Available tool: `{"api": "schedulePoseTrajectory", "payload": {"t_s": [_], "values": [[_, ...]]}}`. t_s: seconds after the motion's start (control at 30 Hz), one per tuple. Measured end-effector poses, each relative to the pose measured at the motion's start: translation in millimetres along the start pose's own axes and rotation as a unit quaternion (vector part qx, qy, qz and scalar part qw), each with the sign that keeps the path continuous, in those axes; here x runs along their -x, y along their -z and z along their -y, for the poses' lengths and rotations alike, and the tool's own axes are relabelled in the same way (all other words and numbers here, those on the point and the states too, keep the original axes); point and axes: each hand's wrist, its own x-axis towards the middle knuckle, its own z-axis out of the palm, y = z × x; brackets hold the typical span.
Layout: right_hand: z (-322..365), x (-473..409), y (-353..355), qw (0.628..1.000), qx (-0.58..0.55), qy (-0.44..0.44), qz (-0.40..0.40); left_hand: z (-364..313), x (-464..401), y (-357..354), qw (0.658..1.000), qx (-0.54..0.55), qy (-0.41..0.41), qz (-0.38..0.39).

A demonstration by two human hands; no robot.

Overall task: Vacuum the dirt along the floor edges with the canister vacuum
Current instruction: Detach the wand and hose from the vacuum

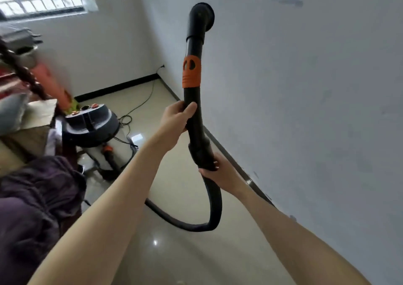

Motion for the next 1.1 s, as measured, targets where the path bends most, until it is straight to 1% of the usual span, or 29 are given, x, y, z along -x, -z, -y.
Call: {"api": "schedulePoseTrajectory", "payload": {"t_s": [0.13,0.3,0.4,0.5,0.6,0.7,0.77,0.83,0.87,0.9,0.93,0.97,1.0,1.03,1.07,1.1], "values": [[48.6,-49.1,-30.5,0.997,0.019,0.069,-0.013,-12.5,-12.4,78.4,0.992,0.097,-0.019,-0.08],[95.0,-110.0,-66.8,0.992,0.038,0.118,-0.019,-0.2,-52.9,172.4,0.969,0.196,0.002,-0.152],[116.4,-143.3,-81.8,0.989,0.047,0.137,-0.029,8.1,-83.7,215.3,0.95,0.258,0.024,-0.172],[134.3,-176.6,-93.6,0.983,0.073,0.169,-0.009,20.1,-113.2,250.1,0.934,0.307,0.046,-0.178],[147.9,-211.6,-106.3,0.974,0.113,0.197,-0.01,32.0,-135.5,279.4,0.925,0.329,0.06,-0.178],[164.0,-252.3,-120.7,0.96,0.161,0.226,-0.019,37.3,-157.4,309.4,0.925,0.327,0.068,-0.18],[176.3,-281.7,-130.3,0.95,0.195,0.242,-0.019,40.6,-171.4,327.8,0.939,0.264,0.085,-0.204],[188.0,-312.4,-140.2,0.94,0.222,0.258,-0.014,46.2,-186.0,344.1,0.95,0.117,0.097,-0.273],[193.3,-328.6,-144.8,0.936,0.231,0.266,-0.008,50.5,-194.0,352.0,0.944,0.022,0.084,-0.318],[198.9,-345.5,-149.5,0.932,0.239,0.274,-0.001,54.8,-202.6,360.0,0.927,-0.082,0.059,-0.361],[204.5,-362.2,-154.0,0.927,0.247,0.282,0.007,56.7,-210.6,366.5,0.901,-0.181,0.02,-0.394],[210.1,-379.3,-157.9,0.922,0.254,0.291,0.016,56.6,-219.2,371.3,0.875,-0.261,-0.032,-0.407],[216.2,-395.6,-161.3,0.917,0.26,0.301,0.026,57.1,-229.8,375.8,0.853,-0.327,-0.088,-0.398],[222.8,-411.6,-164.5,0.912,0.264,0.313,0.039,57.3,-242.6,379.2,0.838,-0.387,-0.125,-0.363],[229.6,-426.7,-167.5,0.906,0.265,0.324,0.053,55.4,-256.0,381.3,0.829,-0.443,-0.138,-0.312],[236.2,-442.0,-170.7,0.901,0.265,0.335,0.071,54.7,-271.6,384.6,0.818,-0.498,-0.132,-0.255]]}}
